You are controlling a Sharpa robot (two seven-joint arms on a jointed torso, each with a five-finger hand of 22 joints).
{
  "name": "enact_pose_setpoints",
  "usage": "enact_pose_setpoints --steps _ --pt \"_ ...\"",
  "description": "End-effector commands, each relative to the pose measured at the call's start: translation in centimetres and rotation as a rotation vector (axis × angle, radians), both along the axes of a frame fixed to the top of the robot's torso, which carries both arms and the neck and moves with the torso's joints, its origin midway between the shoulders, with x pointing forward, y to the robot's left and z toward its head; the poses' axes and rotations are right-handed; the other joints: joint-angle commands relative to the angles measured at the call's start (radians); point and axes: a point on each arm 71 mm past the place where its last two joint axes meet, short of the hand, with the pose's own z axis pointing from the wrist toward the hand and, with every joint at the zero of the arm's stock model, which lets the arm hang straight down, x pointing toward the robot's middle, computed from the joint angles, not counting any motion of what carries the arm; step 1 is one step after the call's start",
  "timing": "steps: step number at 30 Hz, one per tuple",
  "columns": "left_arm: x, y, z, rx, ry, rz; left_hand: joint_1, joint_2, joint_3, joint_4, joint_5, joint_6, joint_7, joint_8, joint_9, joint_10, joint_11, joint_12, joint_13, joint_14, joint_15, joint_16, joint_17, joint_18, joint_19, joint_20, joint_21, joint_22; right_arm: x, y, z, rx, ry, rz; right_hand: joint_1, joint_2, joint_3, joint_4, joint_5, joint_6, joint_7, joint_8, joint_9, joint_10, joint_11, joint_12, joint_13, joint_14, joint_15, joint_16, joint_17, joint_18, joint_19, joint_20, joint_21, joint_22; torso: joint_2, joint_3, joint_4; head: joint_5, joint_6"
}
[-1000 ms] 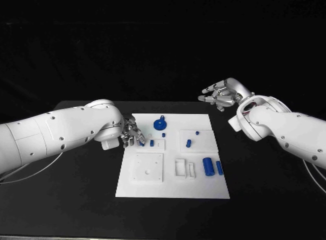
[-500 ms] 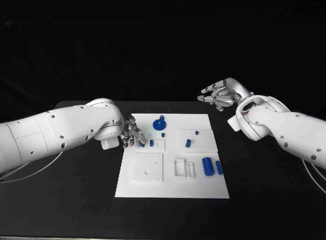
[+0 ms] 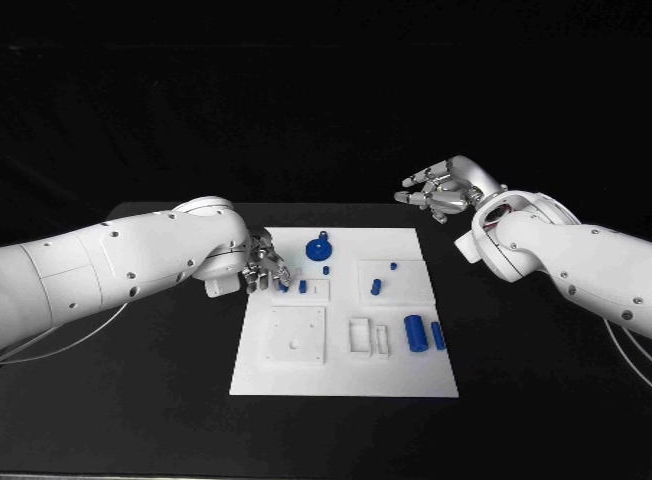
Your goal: Assemble the parts on the task board
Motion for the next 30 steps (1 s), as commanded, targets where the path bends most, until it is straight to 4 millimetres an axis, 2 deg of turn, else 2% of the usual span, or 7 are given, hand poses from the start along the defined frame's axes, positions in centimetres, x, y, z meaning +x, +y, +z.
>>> enact_pose_setpoints --steps 1,17,21,30 --pt "0.23 -0.08 0.23 0.013 -0.040 0.001 0.010 0.009 0.057 -0.050 -0.005 0.195 -0.117 0.008 0.002 0.018 -0.035 0.004 0.000 0.001 -0.004 0.006 0.000 -0.007 -0.004 -0.003 0.004 0.021 -0.06 0.16 0.02 -0.002 -0.001 0.013 -0.001 0.002 0.001 0.003 0.006 -0.005 0.000 -0.001 0.000 0.006 0.000 0.000 -0.001 0.002 -0.004 0.002 -0.001 0.007 0.048 -0.008 -0.002 0.061 0.001 -0.0002 0.0000 -0.001 0.000" --pt "0.29 -0.26 -0.17 0.014 -0.030 -0.010 0.011 0.007 0.058 -0.047 -0.005 0.193 -0.117 0.010 0.003 0.018 -0.035 0.003 -0.001 0.001 -0.004 0.005 -0.002 -0.007 -0.003 -0.003 0.003 0.021 -0.06 0.31 0.01 -0.001 0.001 0.018 -0.001 0.002 0.001 0.003 0.006 -0.005 0.000 -0.001 0.000 0.006 0.000 0.000 -0.001 0.002 -0.004 0.002 -0.001 0.007 0.048 -0.008 -0.002 0.061 0.001 -0.0019 -0.0009 -0.003 -0.001" --pt "0.30 -0.31 -0.33 0.017 -0.029 -0.009 0.011 0.008 0.058 -0.046 -0.005 0.192 -0.117 0.011 0.003 0.018 -0.034 0.003 -0.002 0.001 -0.004 0.005 -0.002 -0.007 -0.002 -0.003 0.002 0.021 -0.05 0.33 0.01 -0.001 0.001 0.019 -0.001 0.002 0.001 0.003 0.006 -0.005 0.000 -0.001 0.000 0.006 0.000 0.000 -0.001 0.002 -0.004 0.002 -0.001 0.007 0.048 -0.008 -0.002 0.061 0.000 -0.0009 -0.0002 -0.003 -0.001" --pt "0.27 -0.34 -0.66 0.033 -0.046 -0.010 0.013 0.007 0.058 -0.046 -0.005 0.191 -0.117 0.012 0.003 0.018 -0.034 0.003 -0.003 0.001 -0.004 0.004 -0.003 -0.007 -0.002 -0.003 0.002 0.021 -0.06 0.28 0.02 -0.001 0.000 0.018 -0.001 0.002 0.001 0.003 0.006 -0.005 0.000 -0.001 0.000 0.006 0.000 0.000 -0.001 0.002 -0.004 0.002 -0.001 0.007 0.048 -0.008 -0.002 0.061 -0.001 -0.0010 0.0010 -0.003 -0.002"
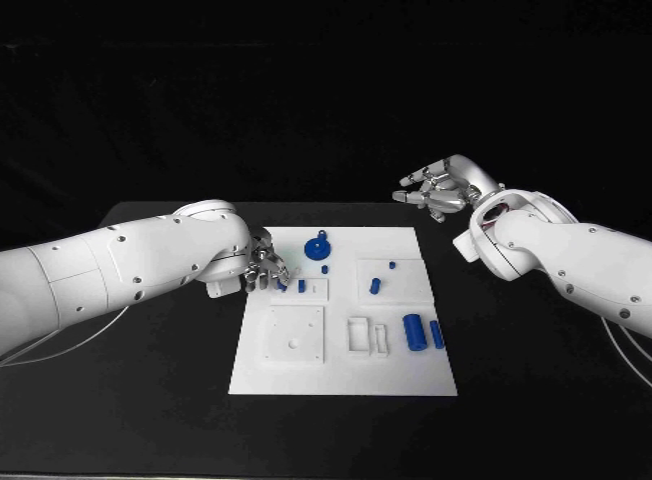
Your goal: Assemble the parts on the task board
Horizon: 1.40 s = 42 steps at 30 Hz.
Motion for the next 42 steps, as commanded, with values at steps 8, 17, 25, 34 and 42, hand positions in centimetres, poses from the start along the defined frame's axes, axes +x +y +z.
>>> enact_pose_setpoints --steps 8,17,25,34,42 --pt "-0.07 -0.21 -0.27 0.012 -0.017 -0.013 0.011 0.006 0.053 -0.045 0.005 0.191 -0.117 0.003 0.001 0.018 -0.034 0.002 -0.002 0.000 -0.008 0.003 -0.002 -0.007 -0.002 -0.003 0.002 0.020 -0.04 0.15 0.00 -0.002 0.000 0.015 -0.001 0.002 0.001 0.003 0.006 -0.006 0.001 -0.001 0.000 0.006 0.000 0.000 -0.001 0.002 -0.004 0.002 -0.001 0.007 0.048 -0.008 -0.002 0.061 -0.001 0.0004 -0.0007 0.002 0.001" --pt "-0.34 -0.29 -0.48 0.018 0.004 -0.028 0.015 0.003 0.054 -0.046 0.005 0.190 -0.117 0.005 0.001 0.018 -0.034 0.003 -0.003 0.001 -0.007 0.003 -0.002 -0.007 -0.002 -0.003 0.001 0.020 -0.04 0.11 -0.01 -0.003 0.001 0.014 -0.001 0.002 0.001 0.003 0.006 -0.006 0.001 -0.001 0.000 0.006 0.000 0.000 -0.001 0.002 -0.004 0.002 -0.001 0.007 0.048 -0.008 -0.002 0.061 0.000 0.0004 0.0004 0.001 0.001" --pt "-0.56 -0.40 -0.57 0.018 0.017 -0.033 0.017 0.003 0.054 -0.046 0.006 0.191 -0.117 0.005 0.001 0.018 -0.034 0.004 -0.003 0.001 -0.007 0.005 -0.002 -0.007 -0.002 -0.003 0.001 0.021 -0.05 0.12 0.00 -0.007 -0.003 0.014 -0.001 0.002 0.001 0.003 0.006 -0.006 0.001 -0.001 0.000 0.006 0.000 0.000 -0.001 0.002 -0.004 0.002 -0.001 0.007 0.048 -0.008 -0.002 0.061 0.000 -0.0002 -0.0002 0.002 0.000" --pt "-0.60 -0.26 -0.62 0.020 0.024 -0.032 0.018 0.001 0.055 -0.049 0.012 0.192 -0.118 0.008 0.003 0.018 -0.035 0.009 -0.001 0.001 -0.008 0.010 0.001 -0.007 -0.002 -0.003 0.003 0.021 -0.09 0.22 -0.01 -0.016 -0.010 0.017 -0.001 0.002 0.001 0.003 0.006 -0.006 0.001 -0.001 0.000 0.006 0.000 0.000 -0.001 0.002 -0.004 0.002 -0.001 0.007 0.048 -0.008 -0.002 0.061 0.000 0.0001 0.0009 0.003 -0.001" --pt "-0.53 0.05 -0.64 0.024 0.027 -0.025 0.018 0.001 0.056 -0.050 0.014 0.192 -0.118 0.009 0.005 0.018 -0.035 0.011 0.000 0.000 -0.008 0.012 0.002 -0.007 -0.003 -0.003 0.005 0.021 -0.10 0.21 -0.04 -0.017 -0.009 0.017 -0.001 0.002 0.001 0.003 0.006 -0.006 0.001 -0.001 0.000 0.006 0.000 0.000 -0.001 0.002 -0.004 0.002 -0.001 0.007 0.048 -0.008 -0.002 0.061 -0.001 0.0003 0.0005 0.004 -0.001"
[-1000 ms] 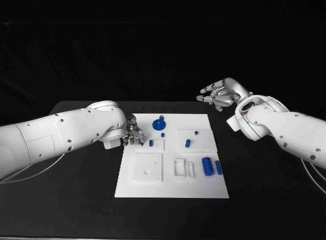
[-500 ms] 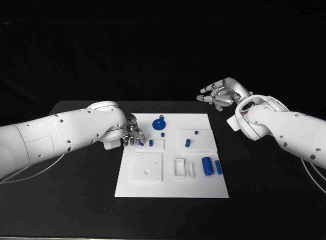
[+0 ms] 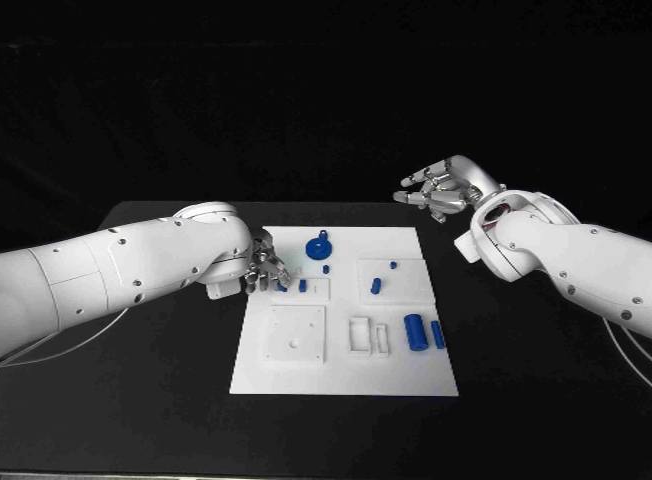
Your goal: Assemble the parts on the task board
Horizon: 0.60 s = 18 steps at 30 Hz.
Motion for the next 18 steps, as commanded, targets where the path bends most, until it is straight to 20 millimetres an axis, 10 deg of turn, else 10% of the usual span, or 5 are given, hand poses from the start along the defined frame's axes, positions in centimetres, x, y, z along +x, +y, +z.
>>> enact_pose_setpoints --steps 1,18 --pt "-0.23 0.02 -0.40 0.012 0.027 -0.012 0.014 0.004 0.052 -0.051 0.006 0.192 -0.118 0.005 0.001 0.018 -0.035 0.007 0.002 -0.002 -0.006 0.003 0.001 -0.007 -0.003 -0.003 0.005 0.021 -0.06 0.16 0.02 -0.012 -0.007 0.015 -0.001 0.002 0.001 0.003 0.006 -0.007 0.002 -0.001 0.000 0.006 0.000 0.000 -0.001 0.002 -0.004 0.002 -0.001 0.007 0.048 -0.008 -0.002 0.061 0.000 -0.0001 -0.0001 0.001 -0.001" --pt "-0.21 -0.02 -0.47 0.025 0.032 -0.017 0.013 0.007 0.051 -0.047 -0.002 0.189 -0.117 0.006 0.003 0.018 -0.034 0.006 0.001 -0.004 -0.005 0.004 0.003 -0.007 -0.006 -0.002 0.007 0.021 -0.29 0.56 -0.02 -0.005 -0.004 0.027 -0.001 0.002 0.001 0.003 0.006 -0.007 0.002 -0.001 0.000 0.006 0.000 0.000 -0.001 0.002 -0.004 0.002 -0.001 0.007 0.048 -0.008 -0.002 0.061 0.000 0.0007 -0.0004 0.001 -0.001"
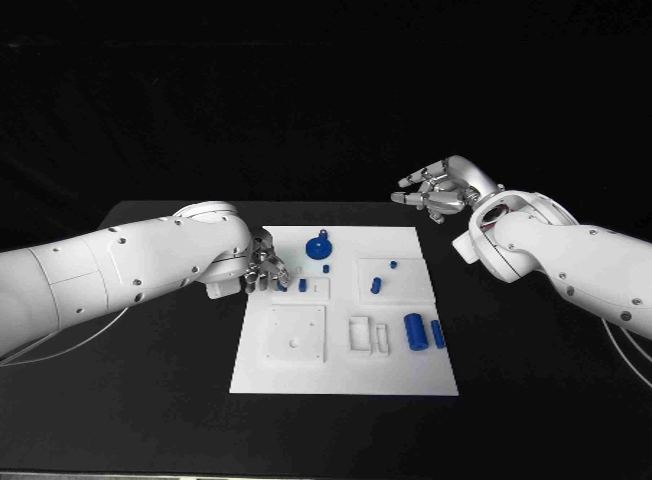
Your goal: Assemble the parts on the task board
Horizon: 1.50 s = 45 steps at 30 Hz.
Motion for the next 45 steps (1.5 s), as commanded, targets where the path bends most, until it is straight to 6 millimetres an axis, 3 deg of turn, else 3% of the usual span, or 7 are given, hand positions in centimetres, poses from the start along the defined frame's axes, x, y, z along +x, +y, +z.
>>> enact_pose_setpoints --steps 1,10,14,45 --pt "-0.2 0.0 -0.5 0.022 0.030 -0.014 0.012 0.007 0.051 -0.046 -0.001 0.190 -0.117 0.004 0.002 0.018 -0.034 0.006 0.001 -0.004 -0.006 0.004 0.002 -0.007 -0.006 -0.002 0.007 0.021 -0.1 0.1 0.0 -0.007 -0.004 0.015 -0.001 0.002 0.001 0.003 0.006 -0.007 0.002 -0.001 0.000 0.006 0.000 0.000 -0.001 0.002 -0.004 0.002 -0.001 0.007 0.048 -0.008 -0.002 0.061 0.000 0.0002 -0.0004 0.001 0.000" --pt "-0.2 -0.3 -0.6 0.015 0.037 -0.019 0.016 0.020 0.028 -0.019 -0.068 0.197 -0.121 0.008 0.006 0.018 -0.032 0.019 0.014 -0.002 -0.005 0.009 0.007 -0.007 0.000 0.001 -0.002 0.019 -0.1 0.2 0.0 -0.006 -0.004 0.016 -0.001 0.002 0.001 0.003 0.006 -0.007 0.002 -0.001 0.000 0.006 0.000 0.000 -0.001 0.002 -0.004 0.002 -0.001 0.007 0.048 -0.008 -0.002 0.061 0.000 0.0010 -0.0011 0.000 0.001" --pt "-0.2 -0.5 -0.7 0.015 0.035 -0.025 0.023 0.019 0.020 -0.012 -0.077 0.198 -0.120 0.009 0.006 0.018 -0.031 0.021 0.018 -0.001 -0.004 0.009 0.008 -0.007 0.003 0.002 -0.005 0.020 -0.1 0.2 0.0 -0.006 -0.004 0.016 -0.001 0.002 0.001 0.003 0.006 -0.007 0.002 -0.001 0.000 0.006 0.000 0.000 -0.001 0.002 -0.004 0.002 -0.001 0.007 0.048 -0.008 -0.002 0.061 0.000 0.0007 -0.0016 -0.001 0.001" --pt "-0.8 -1.5 -0.8 0.050 -0.034 -0.078 0.036 0.020 0.018 -0.001 -0.081 0.201 -0.121 0.006 0.004 0.018 -0.030 0.020 0.021 0.003 -0.004 0.007 0.006 -0.007 0.008 0.003 -0.010 0.021 -0.1 0.2 -0.1 -0.005 -0.004 0.017 -0.001 0.003 0.001 0.003 0.009 -0.007 0.002 -0.001 0.000 0.007 -0.001 -0.001 -0.002 0.002 -0.004 0.001 -0.001 0.007 0.048 -0.008 -0.005 0.060 -0.001 -0.0008 0.0006 -0.006 -0.004"
